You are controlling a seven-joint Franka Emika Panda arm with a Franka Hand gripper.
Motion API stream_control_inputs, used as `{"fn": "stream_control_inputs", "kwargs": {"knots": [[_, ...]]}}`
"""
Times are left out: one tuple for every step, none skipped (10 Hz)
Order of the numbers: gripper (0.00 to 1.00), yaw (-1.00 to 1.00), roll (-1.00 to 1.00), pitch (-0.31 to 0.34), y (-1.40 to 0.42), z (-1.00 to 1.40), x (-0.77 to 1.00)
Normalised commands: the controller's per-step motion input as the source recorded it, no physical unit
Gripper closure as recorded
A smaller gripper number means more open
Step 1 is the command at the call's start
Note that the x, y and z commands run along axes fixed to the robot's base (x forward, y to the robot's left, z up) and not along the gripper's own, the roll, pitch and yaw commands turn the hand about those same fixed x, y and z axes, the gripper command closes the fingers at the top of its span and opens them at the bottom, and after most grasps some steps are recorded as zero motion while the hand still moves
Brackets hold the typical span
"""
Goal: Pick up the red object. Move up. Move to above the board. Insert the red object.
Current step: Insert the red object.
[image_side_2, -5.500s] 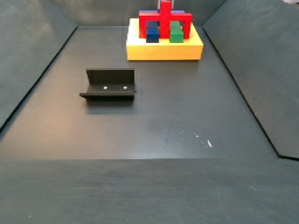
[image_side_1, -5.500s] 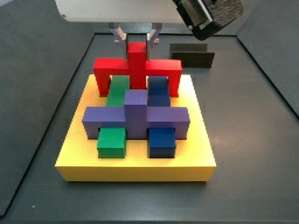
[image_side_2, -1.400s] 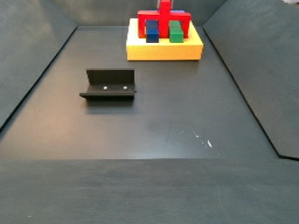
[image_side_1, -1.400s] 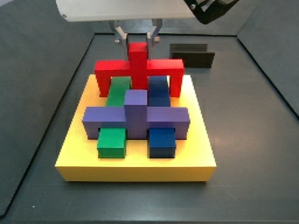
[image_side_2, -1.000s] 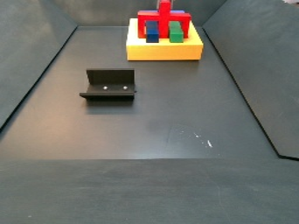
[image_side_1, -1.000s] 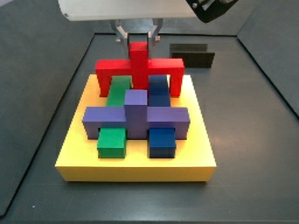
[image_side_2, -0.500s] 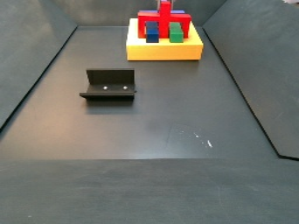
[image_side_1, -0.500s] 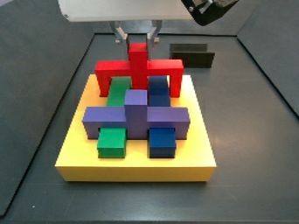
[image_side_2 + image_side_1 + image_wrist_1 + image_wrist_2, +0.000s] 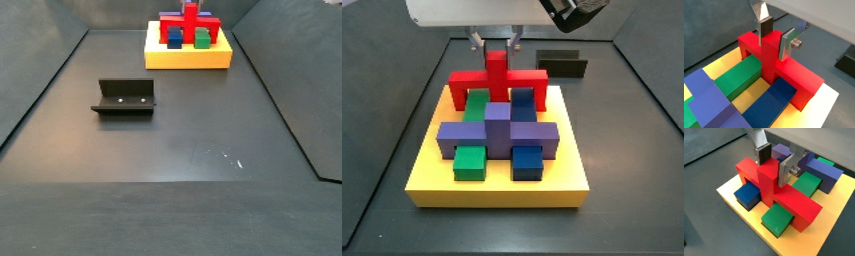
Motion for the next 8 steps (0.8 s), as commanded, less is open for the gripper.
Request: {"fn": "stream_control_inputs", "kwargs": {"knots": [[1.0, 0.14, 0.0, 0.0, 0.0, -0.27, 0.0], [1.0, 0.08, 0.04, -0.006, 0.0, -0.48, 0.0], [1.0, 0.07, 0.05, -0.054, -0.03, -0.67, 0.0], [1.0, 0.01, 0.0, -0.09, 0.0, -0.82, 0.0], [1.0, 0.0, 0.0, -0.149, 0.0, -0.98, -0.18], [1.0, 0.0, 0.0, -0.146, 0.0, -0.96, -0.2], [1.0, 0.0, 0.0, -0.057, 0.0, -0.4, -0.08], [1.0, 0.0, 0.0, 0.0, 0.0, 0.0, 0.0]]}}
